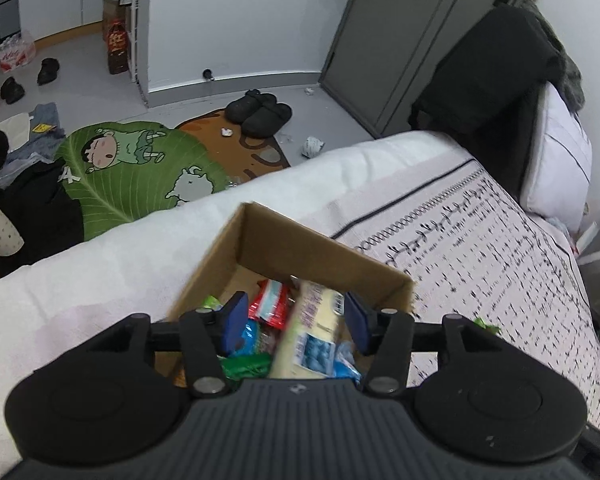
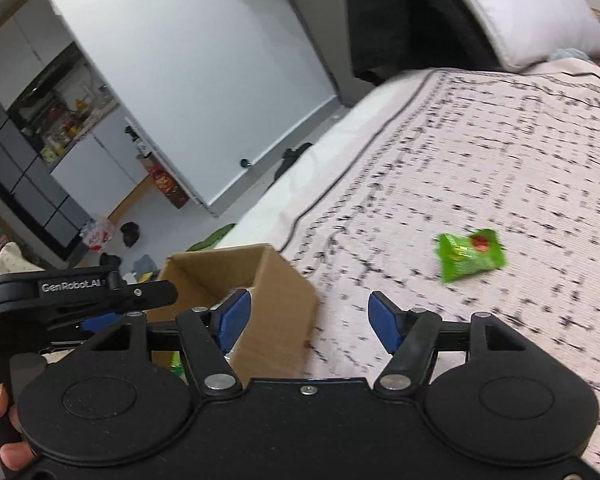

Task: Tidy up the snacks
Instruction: 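Move both tools back toward the green and yellow packets, then grasp the yellow packet with the right tool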

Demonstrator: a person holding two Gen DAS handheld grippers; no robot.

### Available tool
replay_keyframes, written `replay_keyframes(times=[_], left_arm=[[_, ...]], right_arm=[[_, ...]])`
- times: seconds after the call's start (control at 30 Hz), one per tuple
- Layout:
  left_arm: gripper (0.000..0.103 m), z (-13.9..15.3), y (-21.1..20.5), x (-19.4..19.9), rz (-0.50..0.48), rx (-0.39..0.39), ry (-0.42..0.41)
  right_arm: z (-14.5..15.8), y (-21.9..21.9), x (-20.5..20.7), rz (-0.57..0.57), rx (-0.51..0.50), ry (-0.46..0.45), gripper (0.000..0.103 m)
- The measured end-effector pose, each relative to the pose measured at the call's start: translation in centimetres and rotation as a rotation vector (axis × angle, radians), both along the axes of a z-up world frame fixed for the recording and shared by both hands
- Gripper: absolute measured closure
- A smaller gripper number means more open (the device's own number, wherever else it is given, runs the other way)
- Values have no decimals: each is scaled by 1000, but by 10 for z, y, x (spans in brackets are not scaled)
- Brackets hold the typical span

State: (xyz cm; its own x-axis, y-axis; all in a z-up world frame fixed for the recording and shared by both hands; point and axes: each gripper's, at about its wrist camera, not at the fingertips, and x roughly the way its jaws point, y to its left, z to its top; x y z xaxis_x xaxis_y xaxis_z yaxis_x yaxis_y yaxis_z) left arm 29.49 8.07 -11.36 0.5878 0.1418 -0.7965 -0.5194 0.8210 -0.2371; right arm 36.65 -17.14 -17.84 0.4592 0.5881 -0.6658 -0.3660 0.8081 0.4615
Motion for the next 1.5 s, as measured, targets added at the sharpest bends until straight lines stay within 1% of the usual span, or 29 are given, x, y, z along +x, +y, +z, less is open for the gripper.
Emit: replay_keyframes(times=[0.13, 0.57, 0.9, 1.0, 1.17, 1.27, 1.3, 1.37, 1.4, 1.43, 1.5], left_arm=[[49, 1, -18, 2, -31, 6, 3], [48, 3, -70, 7, -100, 17, -3], [48, -2, -103, 17, -127, 9, -33], [48, -7, -111, 23, -139, 0, -29], [48, -17, -121, 34, -151, -19, -16], [48, -24, -123, 41, -151, -29, -11], [48, -26, -124, 43, -152, -31, -8], [48, -31, -125, 47, -158, -35, -3], [48, -34, -125, 49, -159, -39, 2], [48, -36, -125, 51, -159, -43, 6], [48, -43, -126, 55, -160, -54, 16]], right_arm=[[-1, -16, 1, -9, 3, 13, 39], [-16, -62, 9, -78, 28, 71, 39], [-46, -78, 15, -126, -11, 150, 38], [-59, -76, 21, -138, -40, 183, 38], [-73, -69, 27, -137, -107, 191, 38], [-76, -63, 27, -117, -159, 158, 39], [-76, -61, 27, -112, -178, 146, 42], [-77, -58, 28, -116, -219, 121, 60], [-78, -59, 29, -124, -240, 113, 72], [-78, -61, 31, -131, -234, 111, 76], [-78, -66, 35, -144, -211, 121, 78]])
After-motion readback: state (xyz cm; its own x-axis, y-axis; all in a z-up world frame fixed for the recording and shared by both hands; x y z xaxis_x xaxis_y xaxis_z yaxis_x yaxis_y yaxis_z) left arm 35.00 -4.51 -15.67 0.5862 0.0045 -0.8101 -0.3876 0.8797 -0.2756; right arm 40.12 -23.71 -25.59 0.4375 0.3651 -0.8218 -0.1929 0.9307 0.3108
